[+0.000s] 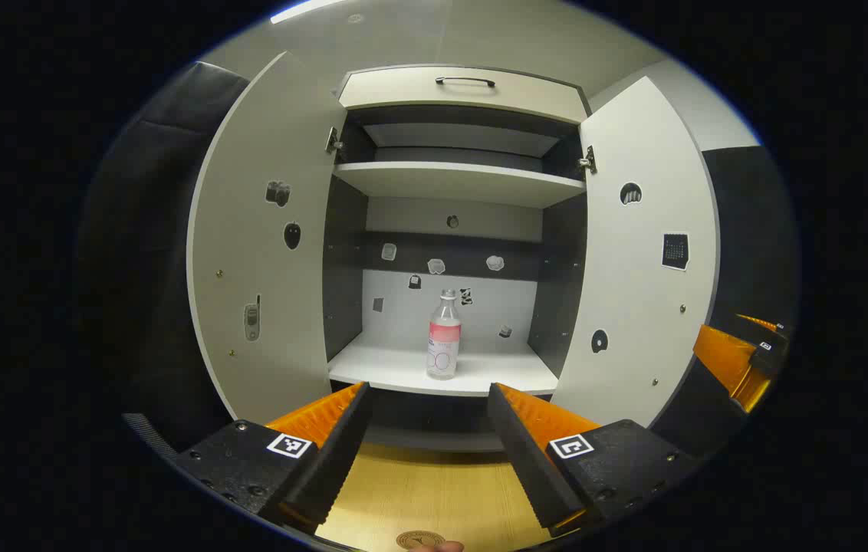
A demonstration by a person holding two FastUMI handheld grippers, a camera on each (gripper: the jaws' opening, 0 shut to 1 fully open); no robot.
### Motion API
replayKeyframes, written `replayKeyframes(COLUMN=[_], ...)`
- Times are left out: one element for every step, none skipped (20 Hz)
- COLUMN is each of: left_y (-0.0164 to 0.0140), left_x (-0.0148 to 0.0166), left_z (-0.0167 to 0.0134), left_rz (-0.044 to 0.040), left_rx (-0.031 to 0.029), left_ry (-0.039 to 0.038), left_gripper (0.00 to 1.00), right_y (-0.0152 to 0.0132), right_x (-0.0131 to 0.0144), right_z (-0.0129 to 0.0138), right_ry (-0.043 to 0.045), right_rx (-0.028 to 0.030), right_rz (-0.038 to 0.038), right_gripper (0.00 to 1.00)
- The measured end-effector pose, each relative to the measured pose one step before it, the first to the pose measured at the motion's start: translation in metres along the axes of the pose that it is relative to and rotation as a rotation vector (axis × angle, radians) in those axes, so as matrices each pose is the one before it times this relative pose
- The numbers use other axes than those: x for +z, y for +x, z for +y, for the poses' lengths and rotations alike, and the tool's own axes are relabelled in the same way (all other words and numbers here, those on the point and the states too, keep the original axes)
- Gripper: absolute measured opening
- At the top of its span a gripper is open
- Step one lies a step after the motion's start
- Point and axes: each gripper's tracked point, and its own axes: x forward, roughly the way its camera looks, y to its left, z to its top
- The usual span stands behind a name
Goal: Grasp the bottle in the cabinet with the left hand and place it on the coaster, then close the right door with the right hand and the left door with the left hand.
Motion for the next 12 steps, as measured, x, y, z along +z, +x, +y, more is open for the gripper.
replayKeyframes(left_y=[0.00007,0.00042,-0.00025,-0.00039,-0.00027,-0.00037,-0.00057,-0.00106,-0.00056,0.00033,-0.00071,-0.00048], left_x=[-0.00087,-0.00138,-0.00071,-0.00187,-0.00011,-0.00123,-0.00097,-0.00003,0.00044,-0.00029,0.00039,-0.00062], left_z=[-0.00102,-0.00101,-0.00142,-0.00065,-0.00022,-0.00041,-0.00049,0.00073,0.00052,0.00048,0.00065,0.00072], left_rz=[0.00277,0.00225,0.00292,0.00315,0.00178,0.00158,0.00208,-0.00102,-0.00259,-0.00119,-0.00027,0.00011], left_rx=[-0.00146,-0.00109,-0.00230,0.00047,0.00251,0.00077,0.00109,0.00237,0.00206,0.00236,0.00160,0.00314], left_ry=[0.00194,-0.00019,-0.00050,-0.00115,-0.00198,-0.00103,-0.00021,-0.00123,-0.00312,-0.00411,-0.00340,-0.00242], left_gripper=[0.96,0.97,0.96,0.97,0.97,0.96,0.96,0.97,0.97,0.97,0.97,0.97], right_y=[-0.00021,-0.00067,0.00098,-0.00057,-0.00084,-0.00195,-0.00182,0.00042,-0.00091,-0.00128,0.00021,0.00024], right_x=[0.00128,-0.00095,0.00033,-0.00228,-0.00091,-0.00092,0.00109,0.00166,0.00008,-0.00060,0.00068,0.00074], right_z=[-0.00162,-0.00134,-0.00101,0.00001,0.00072,-0.00256,-0.00030,0.00029,-0.00065,0.00107,0.00078,-0.00067], right_ry=[-0.00301,-0.00186,-0.00107,-0.00072,-0.00251,-0.00421,-0.00493,-0.00242,0.00023,0.00280,0.00259,0.00119], right_rx=[-0.00499,-0.00361,-0.00071,-0.00029,-0.00040,-0.00246,-0.00321,-0.00147,0.00081,0.00173,0.00196,0.00057], right_rz=[-0.00215,-0.00129,0.00051,0.00211,0.00221,-0.00006,-0.00190,-0.00223,-0.00160,-0.00221,-0.00118,-0.00131], right_gripper=[0.98,0.98,0.98,0.98,0.98,0.98,0.98,0.98,0.98,0.98,0.98,0.98])
